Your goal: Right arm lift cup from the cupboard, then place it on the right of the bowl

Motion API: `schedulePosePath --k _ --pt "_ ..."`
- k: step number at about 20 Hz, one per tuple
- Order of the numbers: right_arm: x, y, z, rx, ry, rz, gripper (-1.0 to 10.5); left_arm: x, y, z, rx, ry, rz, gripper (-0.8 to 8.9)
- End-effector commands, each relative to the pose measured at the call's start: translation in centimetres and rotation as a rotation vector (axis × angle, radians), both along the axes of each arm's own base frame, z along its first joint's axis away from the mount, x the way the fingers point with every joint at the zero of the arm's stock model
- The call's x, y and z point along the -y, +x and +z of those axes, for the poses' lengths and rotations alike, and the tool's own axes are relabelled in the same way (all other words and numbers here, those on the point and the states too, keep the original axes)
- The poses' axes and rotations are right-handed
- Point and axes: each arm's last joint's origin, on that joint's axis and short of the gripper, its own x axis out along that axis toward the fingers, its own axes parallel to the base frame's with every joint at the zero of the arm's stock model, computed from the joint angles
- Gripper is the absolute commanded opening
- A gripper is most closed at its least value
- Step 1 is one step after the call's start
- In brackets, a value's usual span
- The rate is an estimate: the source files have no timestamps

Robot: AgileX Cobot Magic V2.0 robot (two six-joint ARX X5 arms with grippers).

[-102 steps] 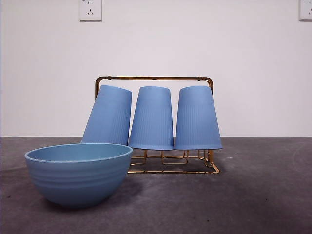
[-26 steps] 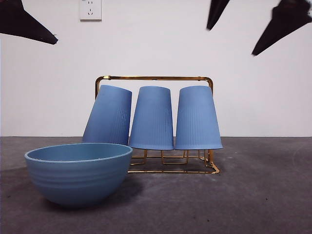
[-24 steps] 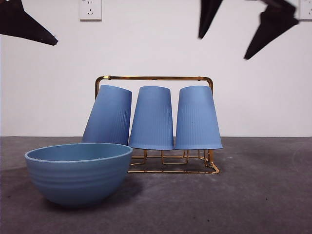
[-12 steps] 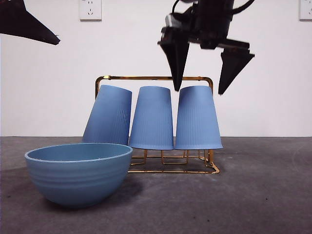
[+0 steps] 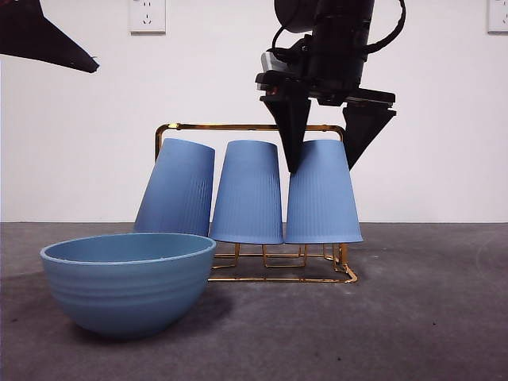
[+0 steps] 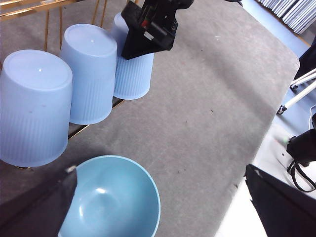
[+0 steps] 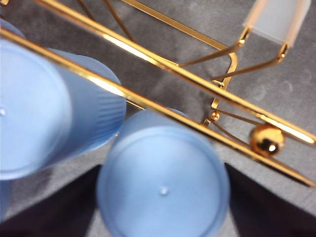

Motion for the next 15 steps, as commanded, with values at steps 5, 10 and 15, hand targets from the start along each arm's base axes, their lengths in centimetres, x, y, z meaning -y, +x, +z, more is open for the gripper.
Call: schedulePosePath --k 5,10,15 --pt "-0.5 0.2 0.5 0.011 0.002 0.016 1.9 0.2 0.1 0.5 0.009 -0.008 -0.01 5.61" --pt "-0.3 -1.0 3.4 0.059 0.023 0.026 1.9 0.2 0.1 0.5 0.008 -0.008 -0.01 5.61" --pt "0.5 -3.1 6.2 0.129 0.03 0.03 1.9 0.2 0.1 0.4 0.002 -0.006 -0.01 5.6"
